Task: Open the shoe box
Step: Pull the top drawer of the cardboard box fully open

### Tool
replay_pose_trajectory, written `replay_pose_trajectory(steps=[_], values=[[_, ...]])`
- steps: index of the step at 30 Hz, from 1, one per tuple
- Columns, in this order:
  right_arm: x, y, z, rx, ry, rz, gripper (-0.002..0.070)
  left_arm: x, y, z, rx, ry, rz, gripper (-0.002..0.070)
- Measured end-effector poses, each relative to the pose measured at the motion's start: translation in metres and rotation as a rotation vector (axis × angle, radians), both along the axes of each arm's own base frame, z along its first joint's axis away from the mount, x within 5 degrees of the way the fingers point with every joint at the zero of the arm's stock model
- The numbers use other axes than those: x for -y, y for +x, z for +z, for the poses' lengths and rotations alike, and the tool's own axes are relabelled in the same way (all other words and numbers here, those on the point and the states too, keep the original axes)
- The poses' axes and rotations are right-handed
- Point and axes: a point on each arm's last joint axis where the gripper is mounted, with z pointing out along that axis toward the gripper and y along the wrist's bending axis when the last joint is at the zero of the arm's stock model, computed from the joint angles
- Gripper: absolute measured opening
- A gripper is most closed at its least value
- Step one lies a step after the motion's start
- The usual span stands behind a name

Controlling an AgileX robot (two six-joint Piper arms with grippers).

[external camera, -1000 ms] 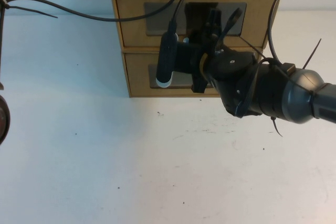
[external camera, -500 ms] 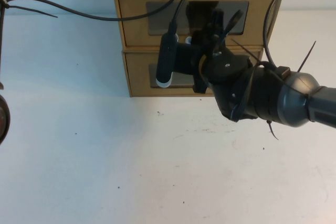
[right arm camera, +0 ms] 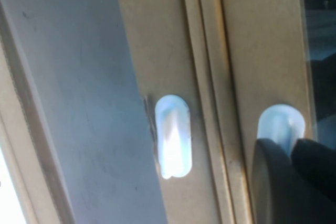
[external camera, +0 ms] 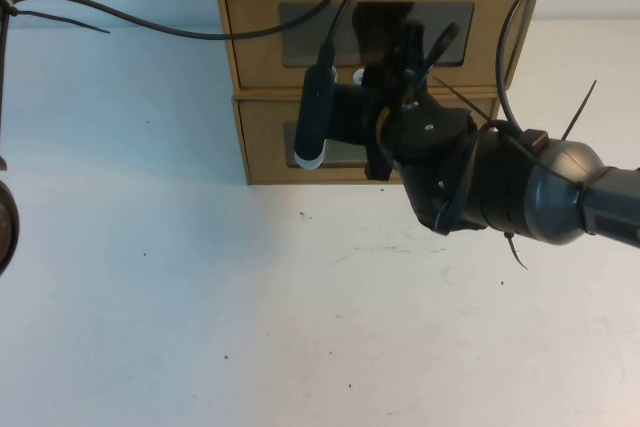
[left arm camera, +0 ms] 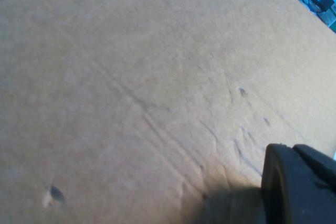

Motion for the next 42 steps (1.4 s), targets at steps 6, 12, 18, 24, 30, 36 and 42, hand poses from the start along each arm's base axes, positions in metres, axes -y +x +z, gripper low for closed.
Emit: replay_pose_trajectory(steps=[6,12,18,24,30,36,42], values=[[-0.0001,-0.0002,-0.0002,-0.003,0.003,-0.001,0.0006,0.0000,0.0000,0.0000,0.000,0.000,0.000,-0.0006],[-0.0001,-0.0002,-0.0002,-0.003,0.003,-0.001,0.0004,0.0001,-0.0001,0.0001,0.000,-0.002,-0.001,-0.0006],[-0.0004,0.0001,-0.0010,-0.002,-0.001,0.000,0.0004,0.0001,-0.0001,0.0001,0.000,-0.002,-0.001,-0.0005],[-0.0009,0.0019,-0.0059,0.004,-0.026,-0.003,0.0004,0.0001,-0.0001,0.0001,0.000,-0.002,-0.001,-0.0006],[-0.0013,0.0037,-0.0071,0.011,-0.035,-0.010,0.0004,0.0000,0.0000,0.0000,0.000,0.000,0.000,-0.0006],[-0.0029,0.0012,-0.0072,0.003,-0.052,-0.012,0.0004,0.0000,0.0000,0.0000,-0.009,-0.004,0.005,-0.0006],[-0.0032,-0.0044,-0.0026,-0.018,-0.064,-0.026,0.0004,-0.0002,0.0002,-0.0003,-0.030,-0.008,0.018,-0.0006]])
